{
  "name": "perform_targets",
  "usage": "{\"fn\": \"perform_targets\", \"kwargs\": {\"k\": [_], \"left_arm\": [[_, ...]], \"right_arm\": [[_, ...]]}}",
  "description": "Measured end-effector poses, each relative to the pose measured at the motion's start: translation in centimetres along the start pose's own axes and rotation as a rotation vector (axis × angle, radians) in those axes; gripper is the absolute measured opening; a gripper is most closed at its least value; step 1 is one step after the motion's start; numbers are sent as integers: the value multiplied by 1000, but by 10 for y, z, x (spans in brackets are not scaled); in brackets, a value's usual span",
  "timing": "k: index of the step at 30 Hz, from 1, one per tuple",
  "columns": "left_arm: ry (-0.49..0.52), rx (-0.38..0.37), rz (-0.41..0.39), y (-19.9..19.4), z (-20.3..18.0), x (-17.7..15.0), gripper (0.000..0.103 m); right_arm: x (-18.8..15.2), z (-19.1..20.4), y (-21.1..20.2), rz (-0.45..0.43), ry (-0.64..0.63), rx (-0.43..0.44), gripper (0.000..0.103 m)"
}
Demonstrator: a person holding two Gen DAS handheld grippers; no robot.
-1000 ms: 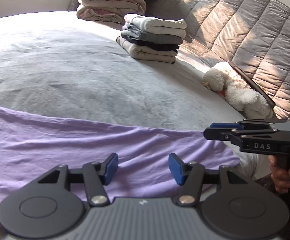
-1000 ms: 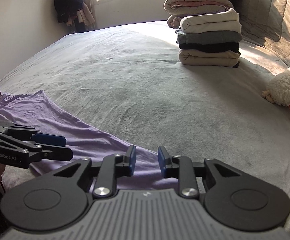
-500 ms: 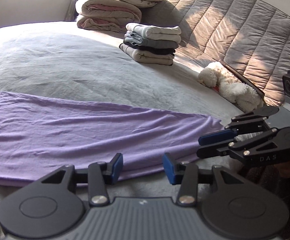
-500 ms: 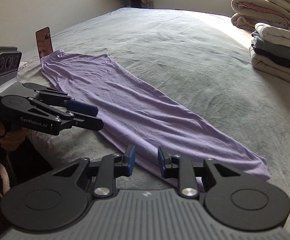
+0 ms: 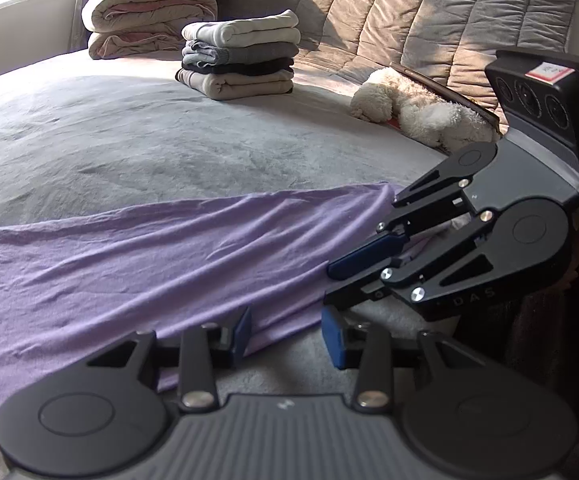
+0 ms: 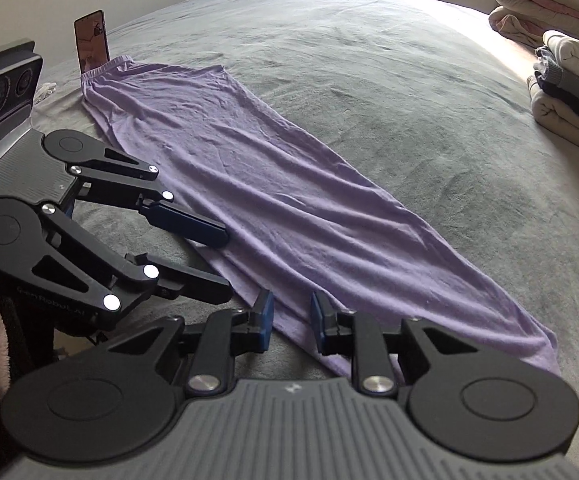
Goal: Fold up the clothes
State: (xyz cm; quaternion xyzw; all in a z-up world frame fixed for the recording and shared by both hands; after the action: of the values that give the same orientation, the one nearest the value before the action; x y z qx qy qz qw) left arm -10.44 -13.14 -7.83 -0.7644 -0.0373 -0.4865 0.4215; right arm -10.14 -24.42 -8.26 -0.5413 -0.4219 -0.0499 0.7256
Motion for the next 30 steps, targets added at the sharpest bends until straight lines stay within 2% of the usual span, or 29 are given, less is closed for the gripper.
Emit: {"fn": "perform_targets", "kwargs": {"k": [2, 3, 4, 5, 8, 12, 19, 26, 30], "left_arm": [[17, -1, 8, 1, -1, 2, 39], [24, -1, 11, 1, -1, 3, 36], [22, 1, 9, 1, -1, 5, 33], [20, 3, 8, 1, 0, 6, 33], [43, 1, -8, 0, -4, 9, 32], [122, 12, -42, -1, -15, 10, 32], [249, 33, -16, 8, -31, 5, 1], [255, -1, 11, 9, -33, -2, 0], [210, -21, -7, 4, -29, 1, 5]], "right_arm": [[2, 1, 4, 21, -35, -8, 21], [3, 1, 5, 31, -56, -16, 15], [4, 1, 6, 40, -74, -24, 2], [5, 2, 6, 49, -88, -32, 1], [7, 2, 1, 49, -104, -28, 0], [8, -1, -12, 37, -86, 14, 0], [12, -5, -24, 26, -39, 58, 0], [1, 1, -17, 77, -58, 70, 0], [-1, -8, -27, 49, -1, 57, 4]]}}
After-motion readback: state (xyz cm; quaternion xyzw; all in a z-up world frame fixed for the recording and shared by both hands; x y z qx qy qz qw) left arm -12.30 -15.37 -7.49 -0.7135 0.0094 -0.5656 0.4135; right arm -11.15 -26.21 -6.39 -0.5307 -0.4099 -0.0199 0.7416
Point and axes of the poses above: each gripper's, at about its wrist camera, not at the fingertips, and y roughly the way its jaws point, z to its left, x to its top, the point moved 5 cm from there along y, roughly the way its jaws point, and after that the axes turned 4 degrees about -z, right-handed, at the moved point
